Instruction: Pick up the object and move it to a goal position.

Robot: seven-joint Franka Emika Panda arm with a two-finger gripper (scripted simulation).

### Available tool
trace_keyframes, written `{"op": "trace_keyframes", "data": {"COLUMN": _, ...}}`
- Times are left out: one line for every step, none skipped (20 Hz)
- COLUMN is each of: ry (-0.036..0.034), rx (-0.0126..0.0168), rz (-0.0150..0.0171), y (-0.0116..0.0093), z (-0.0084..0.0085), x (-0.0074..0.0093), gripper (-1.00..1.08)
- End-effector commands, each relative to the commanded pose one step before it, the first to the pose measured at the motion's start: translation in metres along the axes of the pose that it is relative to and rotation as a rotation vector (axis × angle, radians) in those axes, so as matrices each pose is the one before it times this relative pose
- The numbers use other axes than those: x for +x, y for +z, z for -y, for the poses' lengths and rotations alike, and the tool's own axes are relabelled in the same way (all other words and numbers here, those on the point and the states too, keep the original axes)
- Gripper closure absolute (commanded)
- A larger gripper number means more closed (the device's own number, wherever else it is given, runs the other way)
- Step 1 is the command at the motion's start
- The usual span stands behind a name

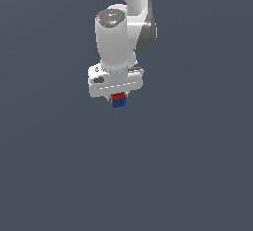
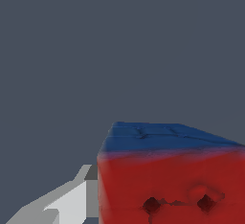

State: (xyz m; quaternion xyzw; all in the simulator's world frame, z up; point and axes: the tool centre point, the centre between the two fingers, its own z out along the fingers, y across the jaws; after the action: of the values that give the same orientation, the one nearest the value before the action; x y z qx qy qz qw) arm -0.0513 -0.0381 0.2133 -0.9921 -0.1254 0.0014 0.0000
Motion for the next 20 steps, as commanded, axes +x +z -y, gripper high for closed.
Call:
{"op": "trace_keyframes", "data": {"ry": -0.00003, "rx": -0.00044, "rz": -0.00223, "y": -0.01954, "z": 0.00189, "x": -0.01341, "gripper": 1.08}}
{"op": "trace_keyframes", "data": {"ry": 0.0, "rx": 0.0, "rz": 0.0, "y": -0.00726, "z": 0.00073, "x": -0.00515, "gripper": 1.08}}
{"op": "trace_keyframes", "data": {"ry": 0.0, "rx": 0.0, "rz": 0.0, "y": -0.00693, "z": 0.0007, "x": -0.00489, "gripper": 1.08}}
{"op": "trace_keyframes", "data": {"ry": -0.0001, "rx": 0.00036, "rz": -0.00032, "y": -0.00669, "z": 0.00062, "x": -0.0047, "gripper": 1.08}}
{"op": "trace_keyframes", "data": {"ry": 0.0, "rx": 0.0, "rz": 0.0, "y": -0.00626, "z": 0.00063, "x": -0.00439, "gripper": 1.08}}
{"op": "trace_keyframes", "data": {"ry": 0.0, "rx": 0.0, "rz": 0.0, "y": -0.00596, "z": 0.00058, "x": -0.00413, "gripper": 1.08}}
{"op": "trace_keyframes", "data": {"ry": 0.0, "rx": 0.0, "rz": 0.0, "y": -0.00566, "z": 0.00052, "x": -0.00385, "gripper": 1.08}}
{"op": "trace_keyframes", "data": {"ry": 0.0, "rx": 0.0, "rz": 0.0, "y": -0.00536, "z": 0.00046, "x": -0.00358, "gripper": 1.08}}
{"op": "trace_keyframes", "data": {"ry": 0.0, "rx": 0.0, "rz": 0.0, "y": -0.00504, "z": 0.00041, "x": -0.00331, "gripper": 1.08}}
{"op": "trace_keyframes", "data": {"ry": 0.0, "rx": 0.0, "rz": 0.0, "y": -0.00469, "z": 0.00037, "x": -0.00306, "gripper": 1.08}}
{"op": "trace_keyframes", "data": {"ry": 0.0, "rx": 0.0, "rz": 0.0, "y": -0.00432, "z": 0.00033, "x": -0.0028, "gripper": 1.08}}
{"op": "trace_keyframes", "data": {"ry": 0.0, "rx": 0.0, "rz": 0.0, "y": -0.00393, "z": 0.0003, "x": -0.00254, "gripper": 1.08}}
{"op": "trace_keyframes", "data": {"ry": 0.0, "rx": 0.0, "rz": 0.0, "y": -0.00353, "z": 0.00027, "x": -0.00228, "gripper": 1.08}}
{"op": "trace_keyframes", "data": {"ry": 0.0, "rx": 0.0, "rz": 0.0, "y": -0.00312, "z": 0.00023, "x": -0.00201, "gripper": 1.08}}
{"op": "trace_keyframes", "data": {"ry": 0.0, "rx": 0.0, "rz": 0.0, "y": -0.00272, "z": 0.00019, "x": -0.00173, "gripper": 1.08}}
{"op": "trace_keyframes", "data": {"ry": 0.0, "rx": 0.0, "rz": 0.0, "y": -0.00231, "z": 0.00015, "x": -0.00145, "gripper": 1.08}}
{"op": "trace_keyframes", "data": {"ry": 0.0, "rx": 0.0, "rz": 0.0, "y": -0.0019, "z": 0.00011, "x": -0.00116, "gripper": 1.08}}
{"op": "trace_keyframes", "data": {"ry": 0.0, "rx": 0.0, "rz": 0.0, "y": -0.00149, "z": 0.00006, "x": -0.00087, "gripper": 1.08}}
{"op": "trace_keyframes", "data": {"ry": 0.0, "rx": 0.0, "rz": 0.0, "y": -0.00109, "z": 0.00002, "x": -0.00057, "gripper": 1.08}}
{"op": "trace_keyframes", "data": {"ry": 0.0, "rx": 0.0, "rz": 0.0, "y": -0.00068, "z": -0.00003, "x": -0.00028, "gripper": 1.08}}
